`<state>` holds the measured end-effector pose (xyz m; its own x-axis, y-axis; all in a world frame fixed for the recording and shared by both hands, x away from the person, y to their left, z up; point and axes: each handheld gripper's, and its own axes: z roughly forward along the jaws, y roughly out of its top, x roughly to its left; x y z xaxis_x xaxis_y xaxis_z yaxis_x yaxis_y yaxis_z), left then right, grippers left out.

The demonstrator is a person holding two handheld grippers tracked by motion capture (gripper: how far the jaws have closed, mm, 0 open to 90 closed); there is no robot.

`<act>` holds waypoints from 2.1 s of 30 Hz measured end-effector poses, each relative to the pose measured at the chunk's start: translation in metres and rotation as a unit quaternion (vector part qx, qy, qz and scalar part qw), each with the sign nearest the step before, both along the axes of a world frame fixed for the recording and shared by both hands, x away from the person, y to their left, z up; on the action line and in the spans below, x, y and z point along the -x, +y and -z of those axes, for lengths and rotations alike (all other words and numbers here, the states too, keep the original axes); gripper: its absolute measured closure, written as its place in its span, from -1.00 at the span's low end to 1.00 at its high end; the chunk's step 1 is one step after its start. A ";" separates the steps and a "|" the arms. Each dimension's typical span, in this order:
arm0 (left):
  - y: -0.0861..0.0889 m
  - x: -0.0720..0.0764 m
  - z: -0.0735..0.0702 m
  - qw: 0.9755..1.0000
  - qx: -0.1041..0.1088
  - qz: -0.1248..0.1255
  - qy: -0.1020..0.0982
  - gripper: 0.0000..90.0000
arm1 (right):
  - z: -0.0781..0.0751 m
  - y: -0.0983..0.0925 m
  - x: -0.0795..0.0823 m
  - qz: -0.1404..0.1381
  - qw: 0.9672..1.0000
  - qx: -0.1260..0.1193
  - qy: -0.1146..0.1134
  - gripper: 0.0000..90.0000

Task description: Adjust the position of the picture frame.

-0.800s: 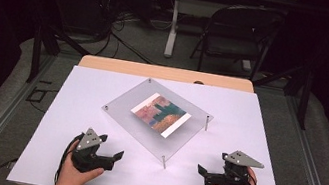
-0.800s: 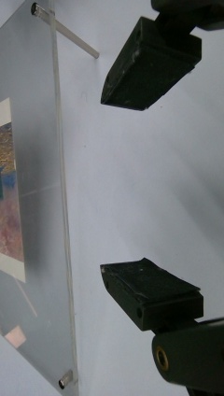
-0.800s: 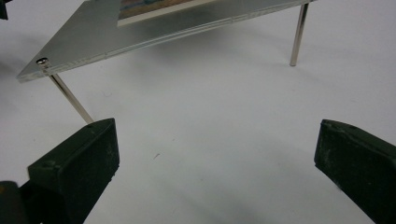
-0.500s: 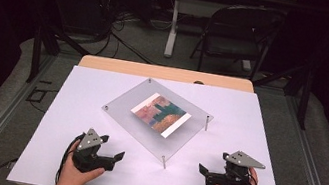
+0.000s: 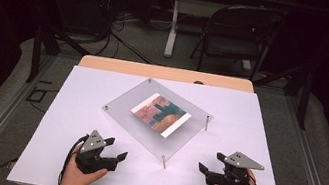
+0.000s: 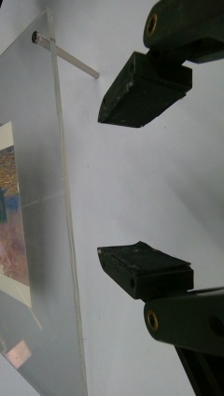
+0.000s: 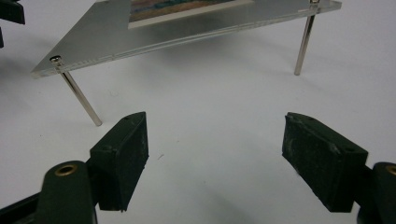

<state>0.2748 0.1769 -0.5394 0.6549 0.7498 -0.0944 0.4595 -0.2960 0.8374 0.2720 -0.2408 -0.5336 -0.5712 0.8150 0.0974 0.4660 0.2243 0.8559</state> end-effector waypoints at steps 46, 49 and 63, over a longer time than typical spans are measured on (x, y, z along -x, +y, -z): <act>-0.108 -0.004 0.019 0.994 0.019 0.083 0.065 0.42 | 0.000 -0.009 -0.001 0.015 0.999 -0.025 0.018 -0.37; -0.112 -0.005 0.019 0.994 0.016 0.087 0.063 0.49 | 0.000 -0.010 -0.001 0.016 0.999 -0.027 0.020 -0.37; -0.129 -0.011 0.022 0.994 0.008 0.080 0.074 0.76 | 0.001 -0.012 -0.002 0.019 0.999 -0.034 0.026 -0.37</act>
<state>0.2862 0.0478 -0.5611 0.7435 0.6351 -0.2093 0.5257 -0.3618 0.7699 0.2742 -0.2526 -0.5349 -0.5337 0.8261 0.1807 0.5163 0.1490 0.8433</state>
